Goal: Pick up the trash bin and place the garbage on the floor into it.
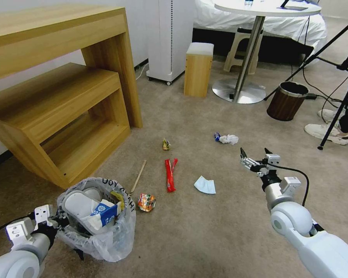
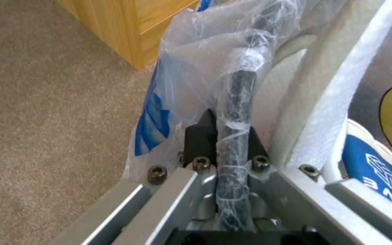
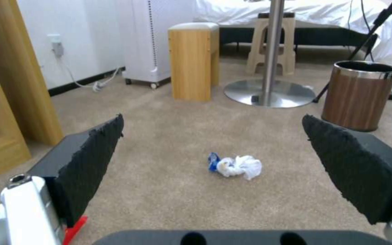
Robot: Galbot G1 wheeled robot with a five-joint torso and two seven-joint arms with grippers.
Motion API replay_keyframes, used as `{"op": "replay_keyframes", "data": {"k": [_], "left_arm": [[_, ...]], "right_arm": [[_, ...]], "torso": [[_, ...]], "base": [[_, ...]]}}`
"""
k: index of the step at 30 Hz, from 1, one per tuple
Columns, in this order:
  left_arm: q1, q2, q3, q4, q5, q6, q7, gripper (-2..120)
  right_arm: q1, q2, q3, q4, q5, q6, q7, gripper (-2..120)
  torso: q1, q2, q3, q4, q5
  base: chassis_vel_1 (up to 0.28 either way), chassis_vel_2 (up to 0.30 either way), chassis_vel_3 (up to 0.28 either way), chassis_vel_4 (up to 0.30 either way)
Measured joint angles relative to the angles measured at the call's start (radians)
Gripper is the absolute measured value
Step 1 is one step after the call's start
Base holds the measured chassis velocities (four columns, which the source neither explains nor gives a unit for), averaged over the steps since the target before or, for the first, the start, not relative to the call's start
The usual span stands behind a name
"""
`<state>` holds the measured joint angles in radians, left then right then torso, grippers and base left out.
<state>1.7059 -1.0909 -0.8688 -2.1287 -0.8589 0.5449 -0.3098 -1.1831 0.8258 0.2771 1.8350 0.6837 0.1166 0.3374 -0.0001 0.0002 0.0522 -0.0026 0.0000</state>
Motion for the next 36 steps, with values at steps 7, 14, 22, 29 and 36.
{"op": "replay_keyframes", "data": {"k": [7, 14, 22, 29, 36], "left_arm": [[0.01, -0.003, -0.006, -0.007, 0.002, 0.0, 0.0, 0], [0.016, -0.011, -0.006, -0.013, 0.006, 0.0, 0.0, 0], [0.02, -0.012, -0.009, -0.014, 0.007, -0.002, 0.0, 0], [0.017, -0.012, -0.009, -0.012, 0.007, -0.002, 0.0, 0], [0.01, -0.014, -0.007, -0.006, 0.007, -0.003, 0.0, 0]], "right_arm": [[-0.032, -0.002, 0.033, 0.015, -0.003, -0.003, -0.031, 100], [-0.028, 0.007, 0.028, -0.004, -0.017, 0.005, -0.045, 98], [-0.021, 0.011, 0.022, -0.019, -0.033, 0.014, -0.053, 97], [-0.019, 0.011, 0.021, -0.021, -0.033, 0.015, -0.055, 97], [-0.013, 0.013, 0.01, -0.036, -0.053, 0.035, -0.064, 98]], "torso": [[0.0, 0.0, 0.0, 0.0, 0.0], [0.0, 0.0, 0.0, -0.0002, 0.0001], [0.0, 0.0, 0.0, -0.0001, 0.0], [0.0, 0.0, 0.0, -0.0001, 0.0], [0.0, 0.0, 0.0, 0.0, -0.0002]], "base": [[0.0, 0.0, 0.0, 0.0], [0.0, 0.0, 0.0, 0.0], [0.012, 0.014, -0.012, -0.017], [0.086, 0.095, -0.107, -0.091], [0.056, 0.068, -0.047, -0.059]]}}
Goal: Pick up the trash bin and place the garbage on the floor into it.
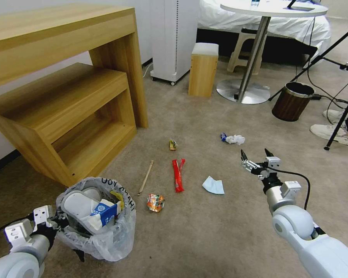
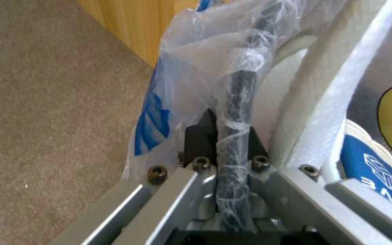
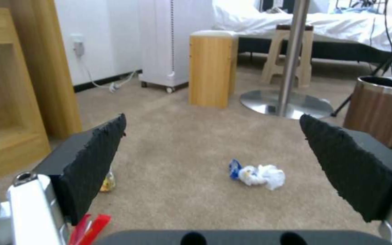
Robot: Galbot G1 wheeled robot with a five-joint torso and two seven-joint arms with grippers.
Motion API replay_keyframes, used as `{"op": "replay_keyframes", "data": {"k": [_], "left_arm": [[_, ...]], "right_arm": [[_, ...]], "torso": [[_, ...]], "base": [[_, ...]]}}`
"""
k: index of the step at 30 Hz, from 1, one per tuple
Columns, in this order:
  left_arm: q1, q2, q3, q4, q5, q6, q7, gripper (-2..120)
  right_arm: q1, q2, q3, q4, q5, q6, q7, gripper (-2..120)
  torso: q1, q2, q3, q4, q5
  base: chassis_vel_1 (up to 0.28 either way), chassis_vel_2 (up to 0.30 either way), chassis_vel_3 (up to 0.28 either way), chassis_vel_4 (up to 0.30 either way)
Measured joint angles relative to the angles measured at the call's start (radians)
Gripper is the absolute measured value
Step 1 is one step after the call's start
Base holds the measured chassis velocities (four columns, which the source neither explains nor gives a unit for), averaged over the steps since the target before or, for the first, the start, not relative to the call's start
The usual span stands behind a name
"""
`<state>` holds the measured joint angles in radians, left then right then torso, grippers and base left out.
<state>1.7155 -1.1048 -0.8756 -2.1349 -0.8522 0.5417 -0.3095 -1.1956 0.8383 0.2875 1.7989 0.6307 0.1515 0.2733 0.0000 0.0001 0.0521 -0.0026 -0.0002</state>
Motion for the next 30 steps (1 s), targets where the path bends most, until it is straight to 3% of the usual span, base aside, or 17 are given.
{"op": "replay_keyframes", "data": {"k": [13, 30], "left_arm": [[-0.011, 0.009, 0.004, 0.009, -0.004, -0.002, 0.001, 0], [-0.013, 0.019, 0.005, -0.021, -0.023, 0.001, 0.0, 0]], "right_arm": [[0.024, 0.008, -0.017, -0.02, -0.026, 0.045, -0.014, 99], [-0.017, -0.008, 0.023, 0.018, -0.026, 0.029, -0.008, 99]], "torso": [[0.0, 0.0, 0.0, 0.0001, 0.0002], [0.0, 0.0, 0.0, -0.0001, 0.0003]], "base": [[0.0, 0.0, 0.0, 0.0], [0.0, 0.0, 0.0, 0.0]]}}
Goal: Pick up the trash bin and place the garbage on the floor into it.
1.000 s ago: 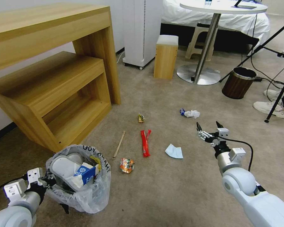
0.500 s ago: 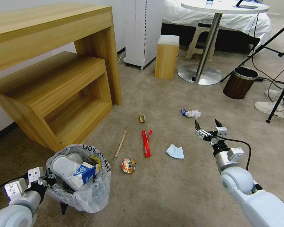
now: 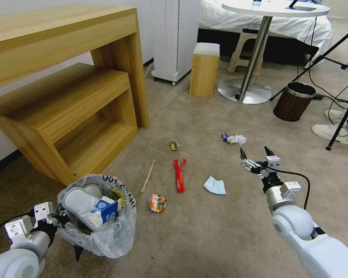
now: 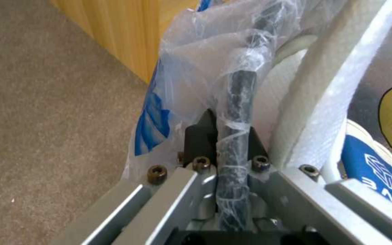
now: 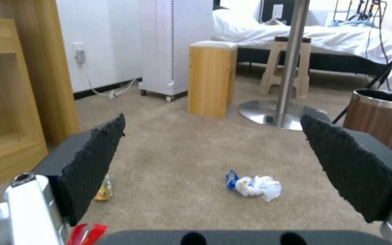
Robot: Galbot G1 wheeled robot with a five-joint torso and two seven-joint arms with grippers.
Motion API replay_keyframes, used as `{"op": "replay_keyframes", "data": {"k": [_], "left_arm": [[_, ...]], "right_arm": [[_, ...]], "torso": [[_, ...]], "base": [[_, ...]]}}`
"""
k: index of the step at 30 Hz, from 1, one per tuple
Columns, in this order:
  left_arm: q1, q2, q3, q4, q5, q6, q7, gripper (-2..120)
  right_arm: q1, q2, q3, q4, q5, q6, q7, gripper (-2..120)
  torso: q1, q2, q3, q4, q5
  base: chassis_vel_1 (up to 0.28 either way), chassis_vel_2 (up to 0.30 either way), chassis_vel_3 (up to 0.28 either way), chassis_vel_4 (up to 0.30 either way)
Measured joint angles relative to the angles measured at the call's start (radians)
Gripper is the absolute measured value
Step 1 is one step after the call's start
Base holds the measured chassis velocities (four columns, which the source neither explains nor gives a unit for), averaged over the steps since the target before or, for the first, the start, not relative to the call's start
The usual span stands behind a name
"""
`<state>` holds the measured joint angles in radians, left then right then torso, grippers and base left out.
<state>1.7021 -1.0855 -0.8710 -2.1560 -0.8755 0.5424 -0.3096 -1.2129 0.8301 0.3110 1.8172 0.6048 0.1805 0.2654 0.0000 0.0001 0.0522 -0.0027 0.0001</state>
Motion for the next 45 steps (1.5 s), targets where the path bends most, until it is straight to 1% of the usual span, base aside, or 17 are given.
{"op": "replay_keyframes", "data": {"k": [7, 11, 27, 45], "left_arm": [[0.002, 0.0, 0.0, -0.01, 0.0, 0.001, -0.001, 0], [0.006, -0.002, -0.001, -0.015, 0.0, 0.001, -0.001, 0], [0.003, 0.032, -0.02, -0.003, -0.024, 0.019, -0.004, 0], [0.001, 0.03, -0.017, 0.004, -0.022, 0.017, -0.004, 0]], "right_arm": [[-0.047, -0.011, 0.046, 0.02, -0.004, -0.004, 0.0, 98], [-0.059, -0.011, 0.053, 0.026, -0.007, -0.009, -0.001, 98], [-0.084, -0.005, 0.066, 0.035, -0.024, -0.015, -0.005, 97], [-0.068, 0.005, 0.051, 0.024, -0.031, -0.016, -0.007, 96]], "torso": [[0.0, 0.0, 0.0, 0.0, -0.0001], [0.0, 0.0, 0.0, 0.0, -0.0001], [0.0, 0.0, 0.0, 0.0, -0.0001], [0.0, 0.0, 0.0, 0.0, -0.0001]], "base": [[0.0, 0.0, 0.0, 0.0], [0.0, 0.0, 0.0, 0.0], [0.0, 0.0, 0.0, 0.0], [0.0, 0.0, 0.0, 0.0]]}}
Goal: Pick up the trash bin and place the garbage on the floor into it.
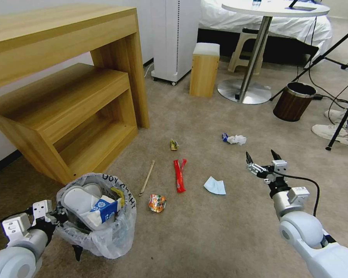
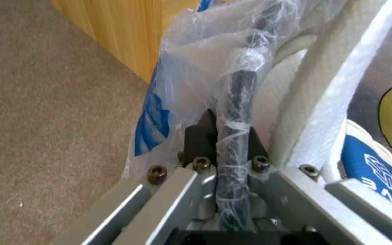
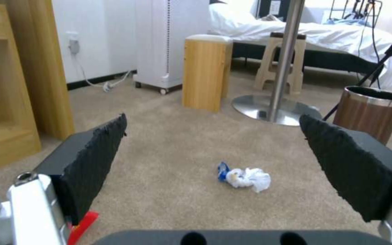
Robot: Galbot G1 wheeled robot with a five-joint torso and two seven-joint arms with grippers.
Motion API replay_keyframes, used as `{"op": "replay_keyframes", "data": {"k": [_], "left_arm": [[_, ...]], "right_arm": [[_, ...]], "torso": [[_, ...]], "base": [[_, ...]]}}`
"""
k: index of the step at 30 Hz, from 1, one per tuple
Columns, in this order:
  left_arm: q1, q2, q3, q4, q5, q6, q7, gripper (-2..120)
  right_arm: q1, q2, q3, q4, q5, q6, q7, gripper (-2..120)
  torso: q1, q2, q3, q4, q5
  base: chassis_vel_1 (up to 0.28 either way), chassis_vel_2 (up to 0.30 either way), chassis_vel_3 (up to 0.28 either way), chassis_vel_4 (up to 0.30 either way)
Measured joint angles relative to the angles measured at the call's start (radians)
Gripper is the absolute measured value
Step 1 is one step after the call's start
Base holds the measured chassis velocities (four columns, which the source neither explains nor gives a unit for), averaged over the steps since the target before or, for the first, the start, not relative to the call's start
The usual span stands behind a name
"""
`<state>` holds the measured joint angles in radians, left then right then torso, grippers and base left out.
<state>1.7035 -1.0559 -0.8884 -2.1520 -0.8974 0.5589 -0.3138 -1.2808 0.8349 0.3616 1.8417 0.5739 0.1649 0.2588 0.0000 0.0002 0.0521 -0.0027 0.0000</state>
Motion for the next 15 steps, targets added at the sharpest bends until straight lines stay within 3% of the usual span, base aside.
{"op": "replay_keyframes", "data": {"k": [15], "left_arm": [[-0.003, -0.001, 0.001, 0.005, 0.0, -0.002, -0.001, 0]], "right_arm": [[0.019, 0.002, -0.022, -0.011, 0.004, 0.004, 0.001, 97]], "torso": [[0.0, 0.0, 0.0, 0.0, 0.0001]], "base": [[-0.064, 0.061, 0.061, -0.062]]}}
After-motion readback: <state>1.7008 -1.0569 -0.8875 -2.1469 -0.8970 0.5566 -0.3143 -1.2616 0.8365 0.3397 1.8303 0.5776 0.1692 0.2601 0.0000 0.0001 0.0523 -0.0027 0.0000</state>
